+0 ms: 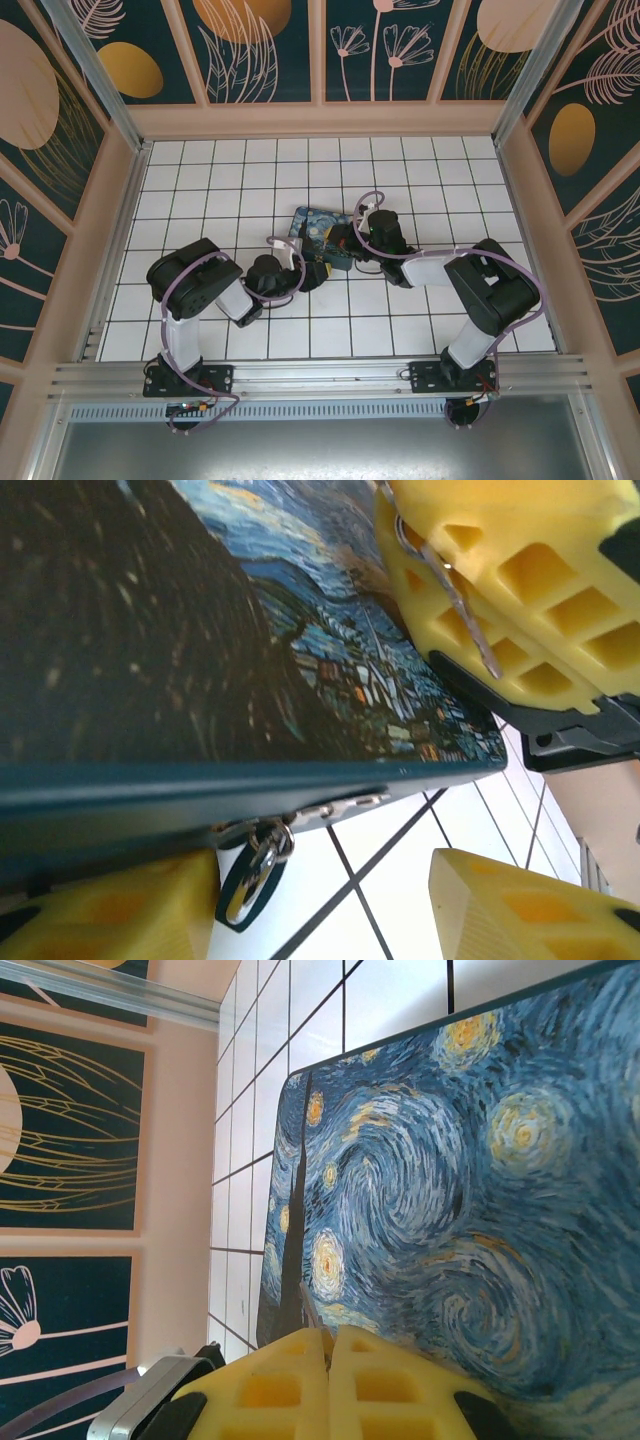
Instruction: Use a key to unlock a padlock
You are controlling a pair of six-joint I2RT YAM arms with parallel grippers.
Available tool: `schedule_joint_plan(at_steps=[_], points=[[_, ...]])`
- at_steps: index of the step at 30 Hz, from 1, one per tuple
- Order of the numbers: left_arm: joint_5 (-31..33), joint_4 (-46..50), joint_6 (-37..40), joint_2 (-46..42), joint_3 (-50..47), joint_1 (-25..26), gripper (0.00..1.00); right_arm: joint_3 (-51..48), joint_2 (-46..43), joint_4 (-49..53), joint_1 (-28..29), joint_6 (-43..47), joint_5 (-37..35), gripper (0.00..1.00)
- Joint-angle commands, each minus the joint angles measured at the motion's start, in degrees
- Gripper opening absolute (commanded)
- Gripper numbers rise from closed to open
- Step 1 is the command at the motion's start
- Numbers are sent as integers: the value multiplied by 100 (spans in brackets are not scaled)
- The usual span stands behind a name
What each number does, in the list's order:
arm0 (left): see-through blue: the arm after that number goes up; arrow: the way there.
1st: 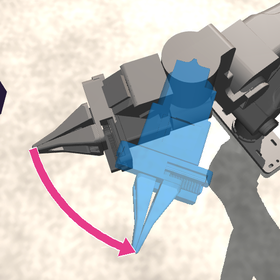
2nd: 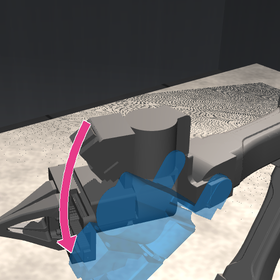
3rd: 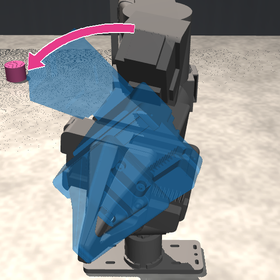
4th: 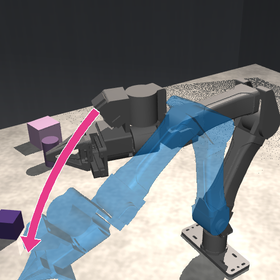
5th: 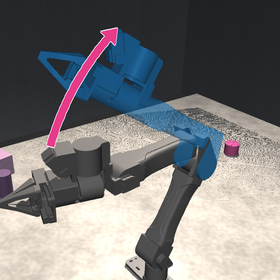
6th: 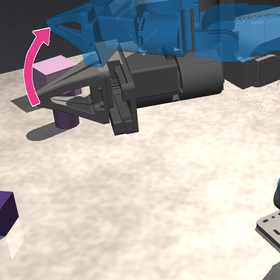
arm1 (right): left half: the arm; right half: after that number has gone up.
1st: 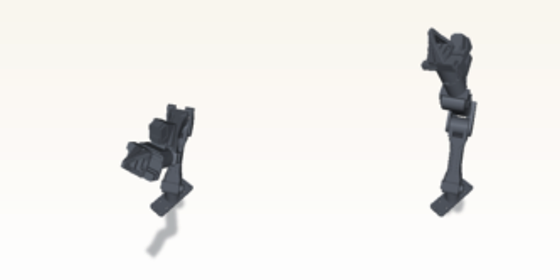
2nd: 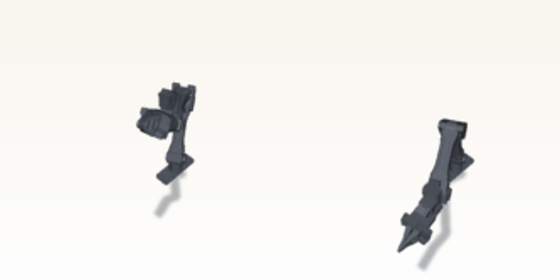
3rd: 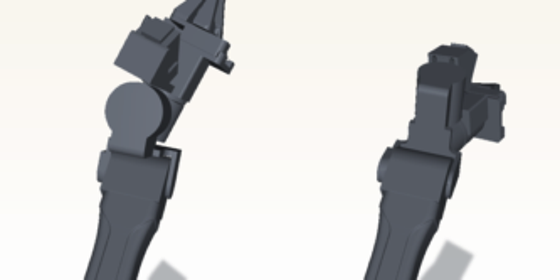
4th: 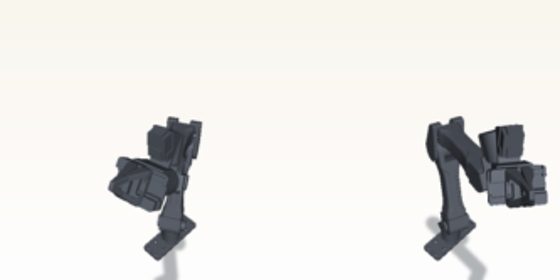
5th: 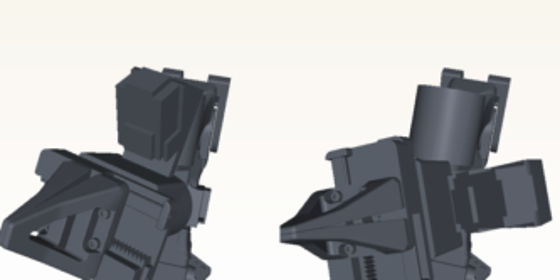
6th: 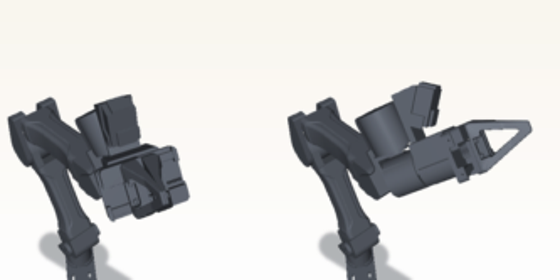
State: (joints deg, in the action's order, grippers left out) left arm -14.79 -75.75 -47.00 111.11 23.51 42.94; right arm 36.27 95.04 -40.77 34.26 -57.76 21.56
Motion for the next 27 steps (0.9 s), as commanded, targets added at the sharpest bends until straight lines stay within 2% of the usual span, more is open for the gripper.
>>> schedule_joint_plan(at_steps=[1,7,14,21,23,27], points=[[333,826,193,21,109,33,57,39,107,-70,-17,-43,112,0],[398,1123,249,-4,235,38,48,-42,185,-175,-12,-106,100,0],[372,1255,271,3,310,35,26,-24,195,-150,1,-96,103,0],[287,1495,297,-130,380,39,9,70,182,-95,-1,-60,120,0],[202,1590,298,-196,421,40,2,106,184,-56,-9,-44,125,0],[-41,1870,274,-308,552,33,0,176,157,16,-12,-7,138,0]])
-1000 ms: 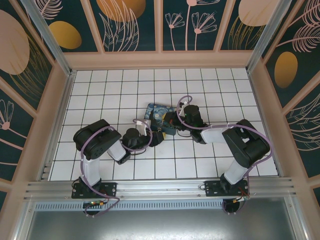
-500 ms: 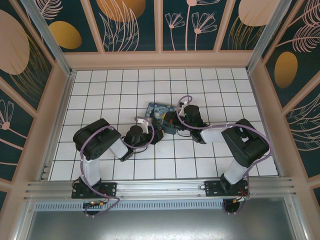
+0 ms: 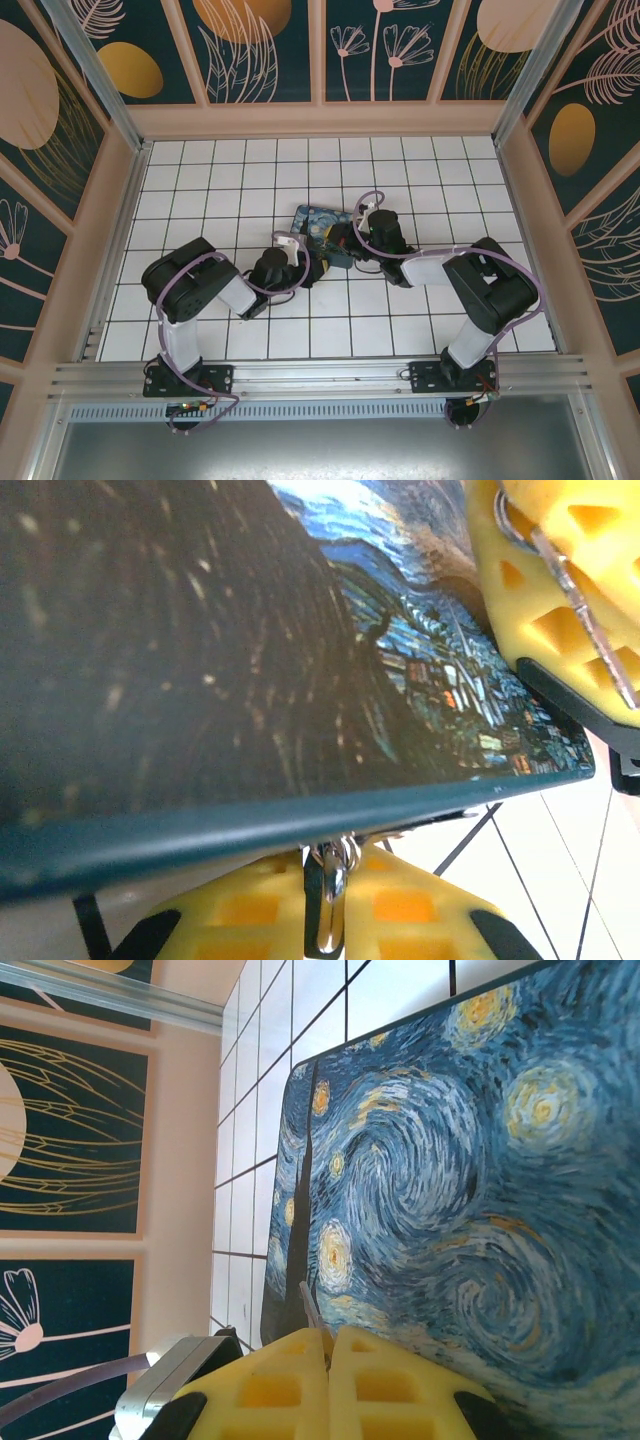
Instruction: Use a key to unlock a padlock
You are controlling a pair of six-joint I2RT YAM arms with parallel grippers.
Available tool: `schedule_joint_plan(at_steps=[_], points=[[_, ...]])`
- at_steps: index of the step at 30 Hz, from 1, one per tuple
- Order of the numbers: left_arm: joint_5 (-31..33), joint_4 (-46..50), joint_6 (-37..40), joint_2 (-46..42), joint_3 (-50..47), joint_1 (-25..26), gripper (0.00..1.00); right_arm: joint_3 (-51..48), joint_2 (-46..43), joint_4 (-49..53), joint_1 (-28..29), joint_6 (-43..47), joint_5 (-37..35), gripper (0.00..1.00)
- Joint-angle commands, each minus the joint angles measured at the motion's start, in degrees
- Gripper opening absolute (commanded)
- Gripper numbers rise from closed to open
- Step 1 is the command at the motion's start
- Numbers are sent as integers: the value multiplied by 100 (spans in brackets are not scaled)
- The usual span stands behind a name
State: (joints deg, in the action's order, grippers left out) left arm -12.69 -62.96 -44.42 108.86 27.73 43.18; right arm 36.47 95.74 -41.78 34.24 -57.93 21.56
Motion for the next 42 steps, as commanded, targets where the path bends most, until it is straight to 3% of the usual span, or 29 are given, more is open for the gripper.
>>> schedule_joint_plan(at_steps=[1,8,16,22,29,34,42], points=[[-321,714,8,-114,181,15,0,180,63,171,-10,45,130,0],[-697,1479,38,-224,502,8,0,269,-355,497,-25,226,20,0],[-939,1902,43,-403,673,5,0,215,-1628,1221,-23,521,-286,0],[-1236,2143,90,-493,814,1,0,-703,-2669,1163,112,288,-546,0],[-1577,2271,25,-683,815,-37,0,-1907,-3402,833,738,-89,-1150,0],[-1746,2310,-298,-877,814,-70,0,-2681,-3959,696,1199,-445,-1676,0],[-1752,2396,-987,-912,960,-95,0,-3575,-4659,482,1454,-892,-2139,0]])
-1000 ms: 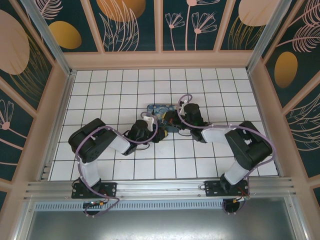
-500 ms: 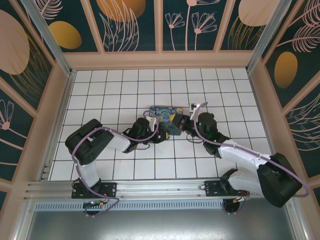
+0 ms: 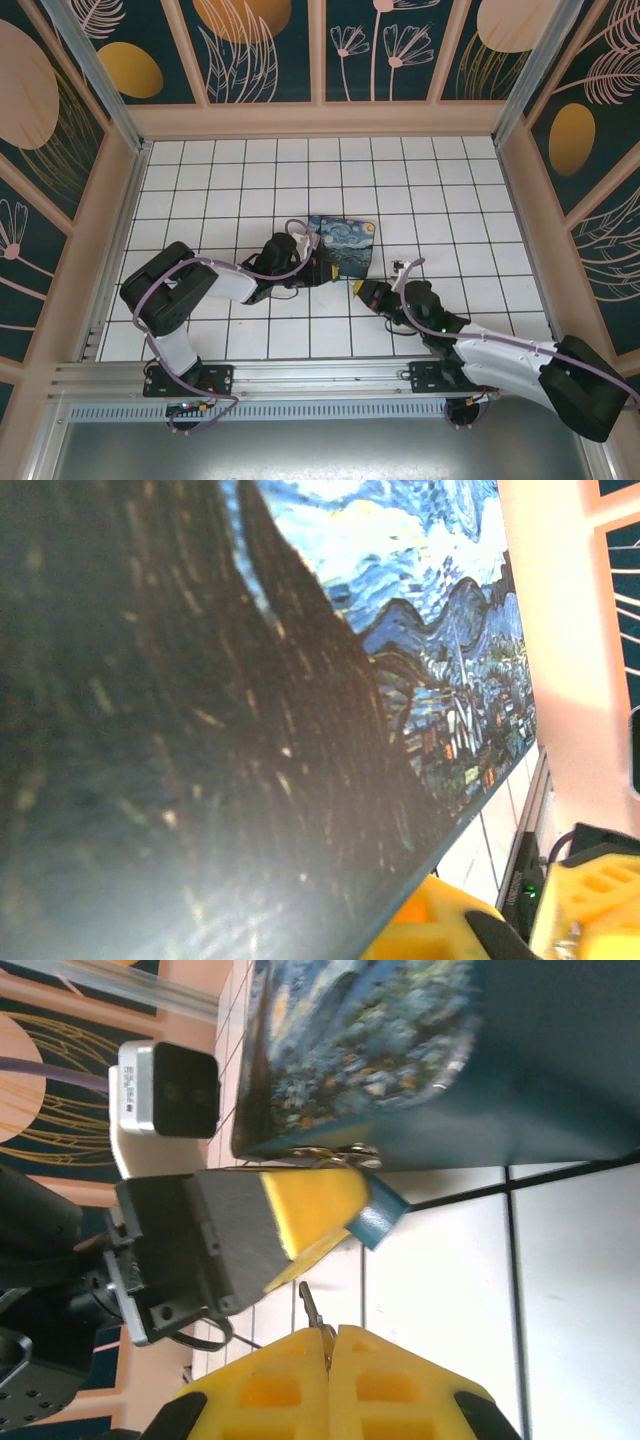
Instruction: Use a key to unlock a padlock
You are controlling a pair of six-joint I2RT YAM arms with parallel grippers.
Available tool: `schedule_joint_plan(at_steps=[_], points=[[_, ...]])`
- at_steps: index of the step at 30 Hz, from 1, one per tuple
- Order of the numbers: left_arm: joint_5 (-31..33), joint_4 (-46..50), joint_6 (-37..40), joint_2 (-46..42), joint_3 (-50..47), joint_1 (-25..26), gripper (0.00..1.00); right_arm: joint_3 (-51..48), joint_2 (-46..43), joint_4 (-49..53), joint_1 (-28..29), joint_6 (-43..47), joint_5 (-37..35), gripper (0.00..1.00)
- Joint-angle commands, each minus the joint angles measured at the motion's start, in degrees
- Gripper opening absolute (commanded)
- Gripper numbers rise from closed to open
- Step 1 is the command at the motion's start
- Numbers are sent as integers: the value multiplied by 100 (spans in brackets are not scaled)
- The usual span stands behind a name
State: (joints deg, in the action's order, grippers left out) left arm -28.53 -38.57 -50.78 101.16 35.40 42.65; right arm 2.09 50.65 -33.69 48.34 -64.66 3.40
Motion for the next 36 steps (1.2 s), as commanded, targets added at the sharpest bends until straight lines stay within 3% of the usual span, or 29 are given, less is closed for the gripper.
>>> schedule_joint_plan(at_steps=[1,14,24,36], points=[[-186,-65,-439,-121,213,-45,0,-159,-163,-330,45,-188,-335,0],[-302,-937,-1608,-80,64,-50,0,-239,81,-608,20,-210,-520,0],[-161,-1307,-1906,-2,-85,-64,0,110,1201,-1312,-135,-191,-197,0],[-162,-1484,-2007,15,-127,-64,0,457,1883,-1682,-281,-174,16,0]])
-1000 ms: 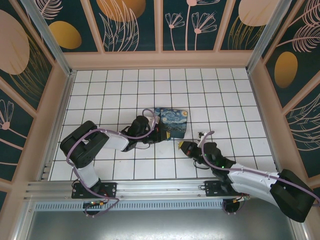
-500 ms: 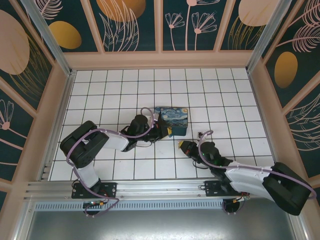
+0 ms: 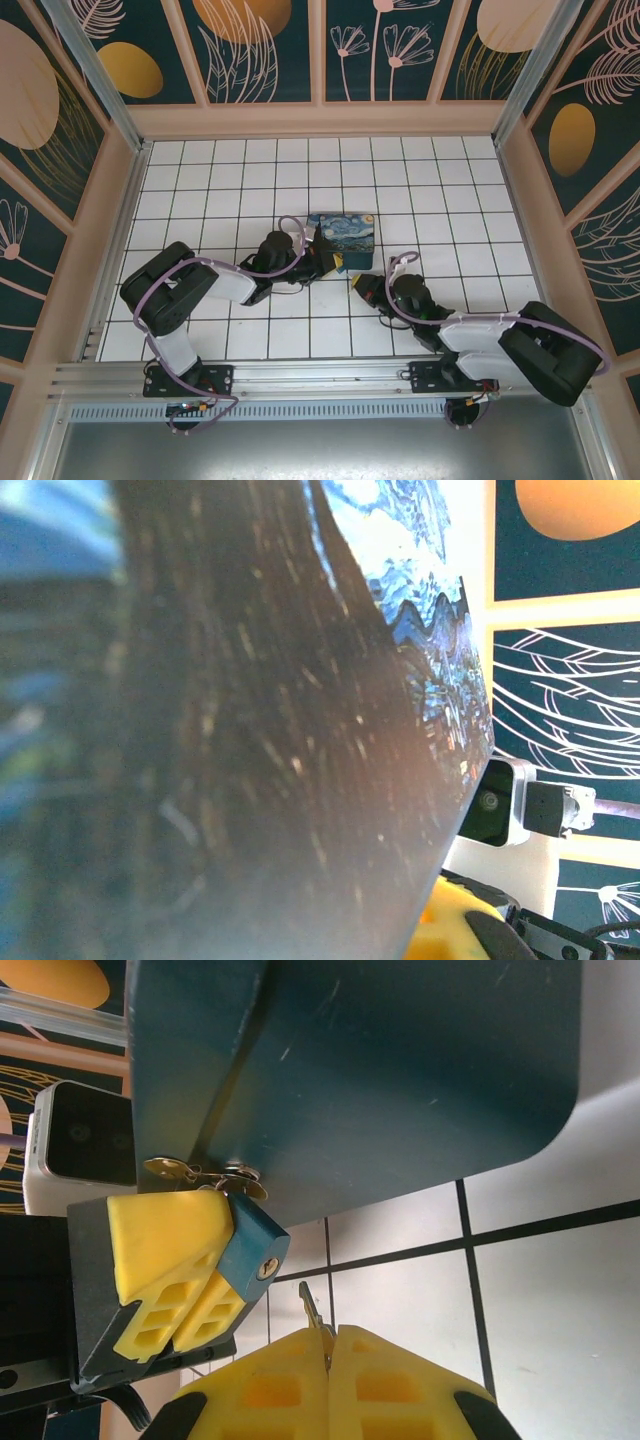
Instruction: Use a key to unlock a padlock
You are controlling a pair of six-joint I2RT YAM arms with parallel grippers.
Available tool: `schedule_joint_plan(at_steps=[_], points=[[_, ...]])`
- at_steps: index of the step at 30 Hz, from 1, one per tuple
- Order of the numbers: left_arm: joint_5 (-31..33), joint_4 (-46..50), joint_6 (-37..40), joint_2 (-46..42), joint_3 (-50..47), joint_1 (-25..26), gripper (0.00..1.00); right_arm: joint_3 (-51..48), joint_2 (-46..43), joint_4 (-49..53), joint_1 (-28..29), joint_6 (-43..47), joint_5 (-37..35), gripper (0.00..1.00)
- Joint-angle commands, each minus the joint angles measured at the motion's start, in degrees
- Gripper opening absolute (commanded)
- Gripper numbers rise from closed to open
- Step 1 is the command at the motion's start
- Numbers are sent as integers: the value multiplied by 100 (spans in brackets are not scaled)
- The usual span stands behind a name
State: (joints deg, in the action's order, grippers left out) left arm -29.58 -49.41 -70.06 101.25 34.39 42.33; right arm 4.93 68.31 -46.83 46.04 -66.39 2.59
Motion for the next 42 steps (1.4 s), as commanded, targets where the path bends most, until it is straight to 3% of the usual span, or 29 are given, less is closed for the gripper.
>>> schedule_joint_plan(at_steps=[1,42], points=[[-54,-403,-78,9,-37,-36,0,181,174,-416,-58,-14,101,0],[23,-447,-23,94,-57,-31,0,500,362,-530,-185,-14,268,0]])
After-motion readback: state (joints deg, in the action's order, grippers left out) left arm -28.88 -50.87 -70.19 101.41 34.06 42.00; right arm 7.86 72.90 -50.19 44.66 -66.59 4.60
